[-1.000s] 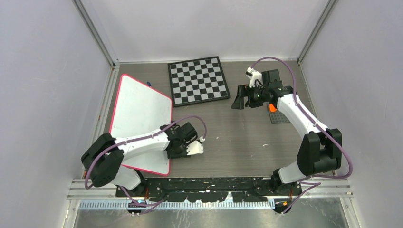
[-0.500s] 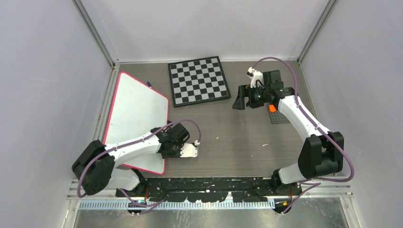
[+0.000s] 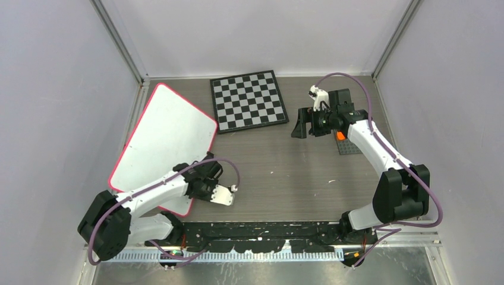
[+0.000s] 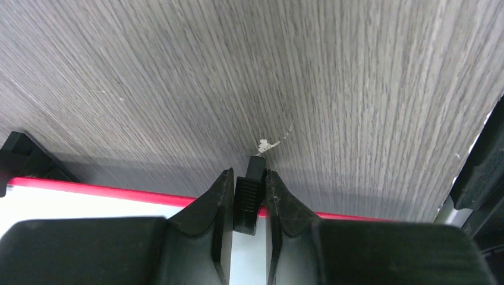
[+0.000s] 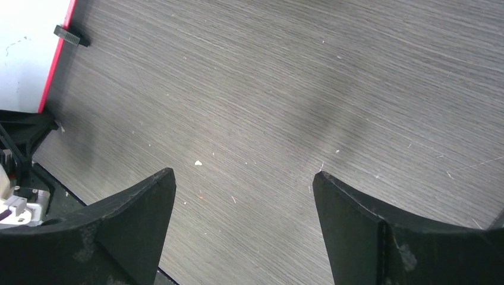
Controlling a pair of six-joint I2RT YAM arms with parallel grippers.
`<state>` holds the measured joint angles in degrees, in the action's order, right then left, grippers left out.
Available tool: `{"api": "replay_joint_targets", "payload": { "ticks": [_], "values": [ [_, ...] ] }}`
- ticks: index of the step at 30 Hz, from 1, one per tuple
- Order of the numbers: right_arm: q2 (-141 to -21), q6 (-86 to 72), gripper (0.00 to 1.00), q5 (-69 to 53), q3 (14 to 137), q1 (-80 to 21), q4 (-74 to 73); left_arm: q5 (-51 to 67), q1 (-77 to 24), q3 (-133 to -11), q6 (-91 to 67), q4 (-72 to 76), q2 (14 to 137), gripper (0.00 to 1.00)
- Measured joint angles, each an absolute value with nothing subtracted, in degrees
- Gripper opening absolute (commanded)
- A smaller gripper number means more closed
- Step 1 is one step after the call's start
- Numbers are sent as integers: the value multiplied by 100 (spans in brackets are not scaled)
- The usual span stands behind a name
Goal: Write a sentence on the whiteboard
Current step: Move the whiteboard stand to the center of the board.
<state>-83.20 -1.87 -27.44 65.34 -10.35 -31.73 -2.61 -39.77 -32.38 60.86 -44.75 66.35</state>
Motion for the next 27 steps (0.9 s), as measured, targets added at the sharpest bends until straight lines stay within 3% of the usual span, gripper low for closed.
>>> {"api": "replay_joint_targets", "payload": {
  "ticks": [13,27],
  "values": [
    [-8313,-183,89,-2687,6504,-1035,-3192,-504,-4018,-3166,6796,-5229,6414,0],
    [-8313,-183,89,-2604,6504,-1035,-3197,-836,-5485,-3216,6265,-5256,6818,0]
  ]
}}
